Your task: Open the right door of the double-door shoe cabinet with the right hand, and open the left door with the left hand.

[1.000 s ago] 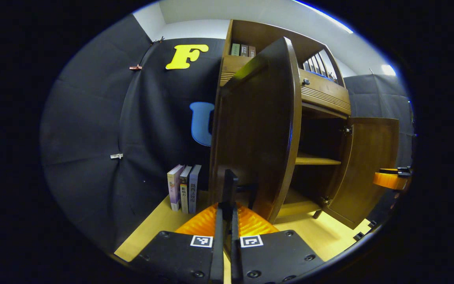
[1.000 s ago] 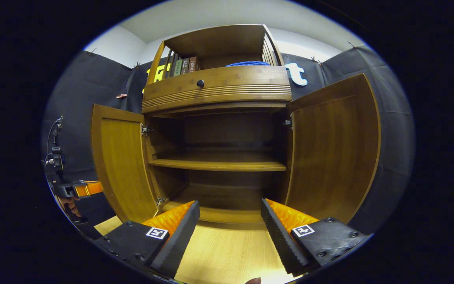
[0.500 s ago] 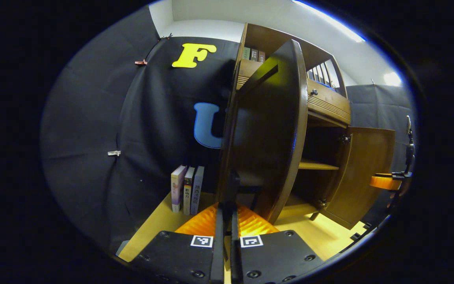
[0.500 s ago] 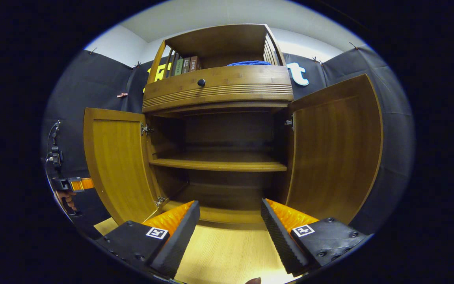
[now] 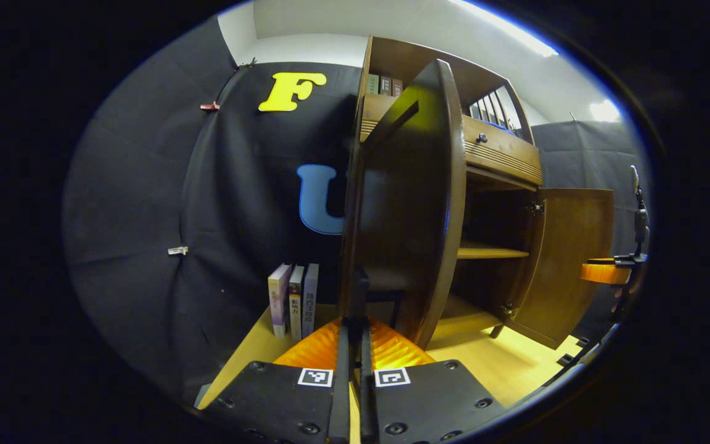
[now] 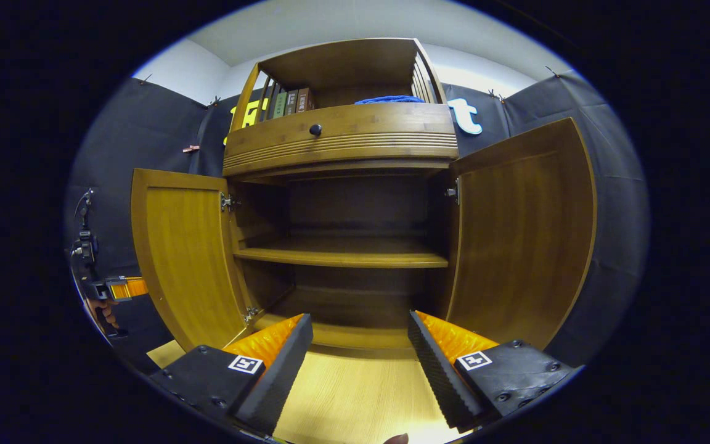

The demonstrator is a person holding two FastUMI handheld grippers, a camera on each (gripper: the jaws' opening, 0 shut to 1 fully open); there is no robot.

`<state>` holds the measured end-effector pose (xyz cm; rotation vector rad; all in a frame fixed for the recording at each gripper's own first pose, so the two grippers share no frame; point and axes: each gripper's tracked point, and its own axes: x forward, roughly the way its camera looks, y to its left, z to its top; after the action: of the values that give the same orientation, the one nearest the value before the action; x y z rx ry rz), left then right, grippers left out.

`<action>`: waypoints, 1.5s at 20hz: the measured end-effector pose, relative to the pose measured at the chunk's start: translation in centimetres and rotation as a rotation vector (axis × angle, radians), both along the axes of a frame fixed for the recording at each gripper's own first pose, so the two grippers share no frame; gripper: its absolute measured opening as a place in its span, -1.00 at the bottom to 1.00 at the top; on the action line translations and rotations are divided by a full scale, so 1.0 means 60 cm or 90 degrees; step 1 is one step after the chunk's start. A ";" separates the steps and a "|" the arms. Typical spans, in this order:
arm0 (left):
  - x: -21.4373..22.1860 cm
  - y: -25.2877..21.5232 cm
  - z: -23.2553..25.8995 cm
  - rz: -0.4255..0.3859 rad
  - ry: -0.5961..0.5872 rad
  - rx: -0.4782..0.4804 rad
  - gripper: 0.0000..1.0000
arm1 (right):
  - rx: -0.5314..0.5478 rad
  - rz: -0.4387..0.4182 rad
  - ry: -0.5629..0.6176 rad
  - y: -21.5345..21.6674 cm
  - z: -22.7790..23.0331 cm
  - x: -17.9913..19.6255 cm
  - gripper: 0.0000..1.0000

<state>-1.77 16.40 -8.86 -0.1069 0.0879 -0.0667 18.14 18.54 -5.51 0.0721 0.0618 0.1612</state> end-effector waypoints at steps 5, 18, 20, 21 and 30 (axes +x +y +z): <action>-0.012 -0.002 0.018 0.049 -0.013 -0.004 -0.68 | -0.002 0.005 0.001 0.001 -0.004 -0.001 0.97; -0.114 -0.093 0.084 0.075 -0.053 0.017 0.89 | -0.003 -0.007 -0.020 -0.006 0.015 0.016 1.00; -0.104 -0.123 0.094 0.061 -0.056 0.020 0.89 | -0.007 -0.020 -0.030 -0.016 0.021 0.017 0.97; -0.098 -0.138 0.096 0.056 -0.058 0.016 0.89 | -0.008 -0.028 -0.034 -0.022 0.026 0.017 0.97; -0.058 -0.277 0.109 -0.015 -0.065 0.033 0.89 | 0.002 -0.079 -0.061 -0.047 0.052 0.014 0.97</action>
<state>-5.25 -0.24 -2.30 -0.0507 -0.0112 -0.0930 18.98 15.74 -2.36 0.0705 -0.0385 0.0403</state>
